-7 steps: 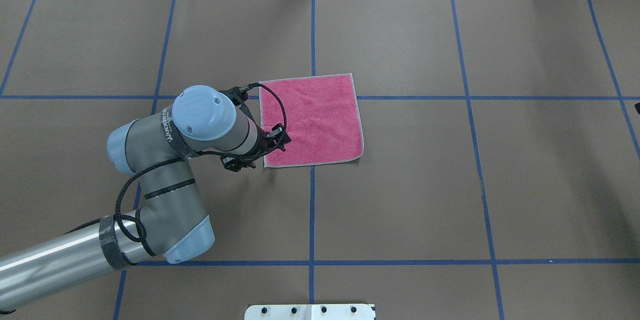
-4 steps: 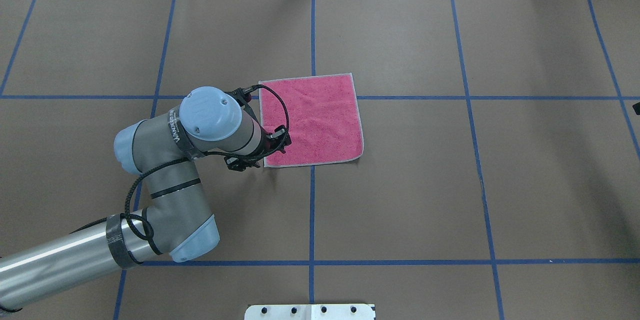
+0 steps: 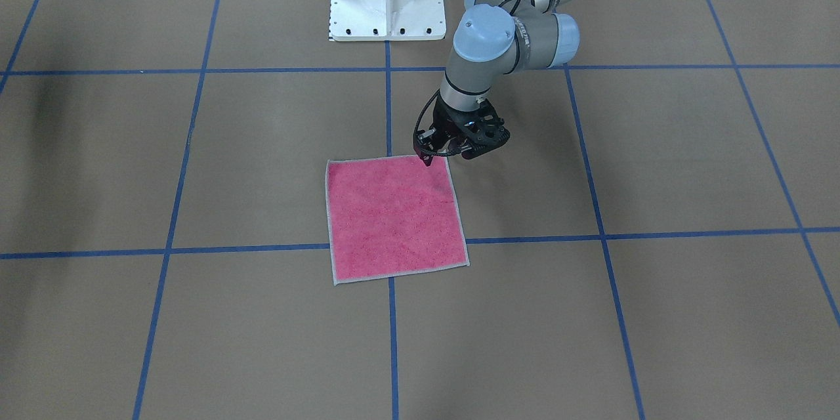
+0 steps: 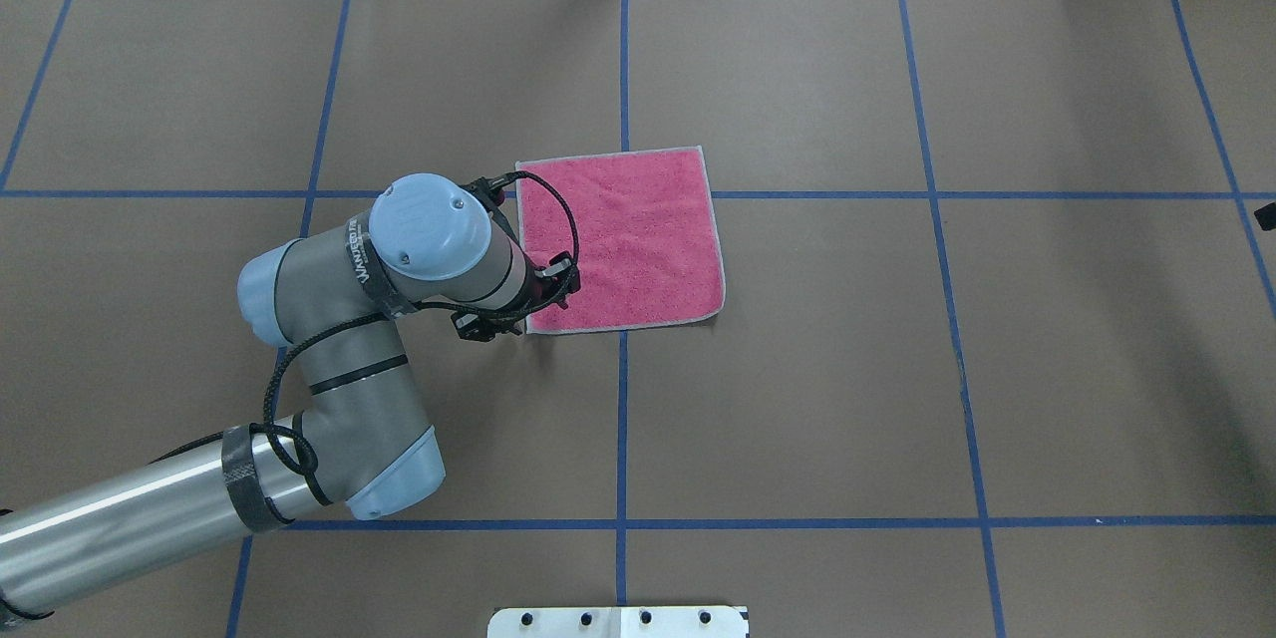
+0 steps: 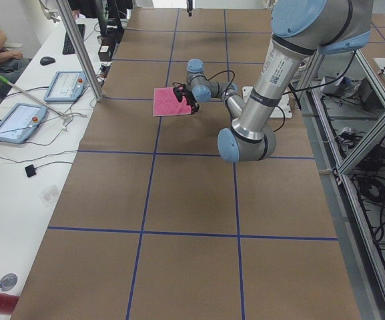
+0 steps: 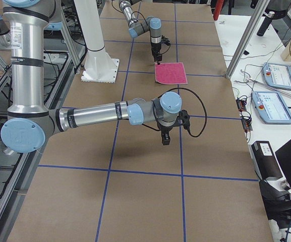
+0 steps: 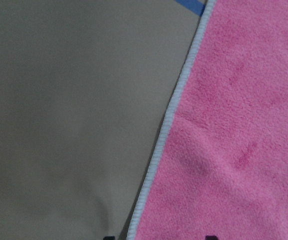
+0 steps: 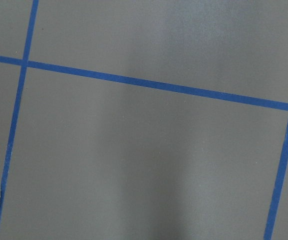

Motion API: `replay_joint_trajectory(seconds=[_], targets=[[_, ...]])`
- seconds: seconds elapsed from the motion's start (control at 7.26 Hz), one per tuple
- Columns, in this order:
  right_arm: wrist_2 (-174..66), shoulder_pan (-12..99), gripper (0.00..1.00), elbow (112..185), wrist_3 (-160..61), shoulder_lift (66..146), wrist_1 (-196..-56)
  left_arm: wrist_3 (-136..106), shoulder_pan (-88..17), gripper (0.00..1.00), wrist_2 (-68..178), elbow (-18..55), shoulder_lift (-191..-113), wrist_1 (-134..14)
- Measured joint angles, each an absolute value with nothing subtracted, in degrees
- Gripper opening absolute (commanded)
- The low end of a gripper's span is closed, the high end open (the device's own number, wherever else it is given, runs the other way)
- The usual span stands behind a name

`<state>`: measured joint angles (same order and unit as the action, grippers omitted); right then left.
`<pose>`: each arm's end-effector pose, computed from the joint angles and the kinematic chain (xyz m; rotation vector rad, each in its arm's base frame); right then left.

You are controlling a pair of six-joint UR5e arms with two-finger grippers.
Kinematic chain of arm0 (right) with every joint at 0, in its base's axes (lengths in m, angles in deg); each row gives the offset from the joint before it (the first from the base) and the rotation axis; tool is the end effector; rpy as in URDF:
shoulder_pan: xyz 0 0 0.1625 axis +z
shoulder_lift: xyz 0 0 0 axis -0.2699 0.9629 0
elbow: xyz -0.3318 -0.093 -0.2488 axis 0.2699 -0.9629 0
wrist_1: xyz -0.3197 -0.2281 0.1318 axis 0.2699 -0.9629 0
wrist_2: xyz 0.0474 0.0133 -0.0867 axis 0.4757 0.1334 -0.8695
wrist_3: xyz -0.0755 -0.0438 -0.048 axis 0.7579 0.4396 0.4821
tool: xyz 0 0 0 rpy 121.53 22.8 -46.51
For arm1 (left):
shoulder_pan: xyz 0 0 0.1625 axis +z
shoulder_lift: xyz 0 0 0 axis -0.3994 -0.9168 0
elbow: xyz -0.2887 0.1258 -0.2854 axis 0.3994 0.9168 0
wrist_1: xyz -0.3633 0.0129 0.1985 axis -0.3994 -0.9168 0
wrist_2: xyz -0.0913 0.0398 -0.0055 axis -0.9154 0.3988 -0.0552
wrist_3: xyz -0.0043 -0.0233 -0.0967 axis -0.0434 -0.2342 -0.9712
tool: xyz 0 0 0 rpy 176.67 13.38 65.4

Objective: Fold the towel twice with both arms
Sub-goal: 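Lower the left gripper and pinch the towel's near corner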

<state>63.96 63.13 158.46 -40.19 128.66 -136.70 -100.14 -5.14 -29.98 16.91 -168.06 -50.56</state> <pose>-0.0380 -0.4777 0.5566 0.0641 -0.9142 -0.1700 0.5684 -0.4304 0.2591 -0.1177 0.9487 -0.4890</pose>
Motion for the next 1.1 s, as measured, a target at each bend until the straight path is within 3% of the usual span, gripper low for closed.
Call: replay_joint_trajectory(seconds=[0.69,0.96,1.1], targets=[[63.96,62.6,0.99,158.38,-41.04,128.62,-136.69,-101.97,-4.95,0.54,-30.45,16.98,-167.63,-50.23],[63.96,62.51,0.99,158.38,-41.14,128.59,-136.69,-102.11,-4.87,0.41,-30.52,16.96,-167.5,-50.12],[63.96,62.48,0.99,158.38,-41.17,128.58,-136.69,-102.15,-4.8,0.41,-30.54,16.97,-167.47,-50.09]])
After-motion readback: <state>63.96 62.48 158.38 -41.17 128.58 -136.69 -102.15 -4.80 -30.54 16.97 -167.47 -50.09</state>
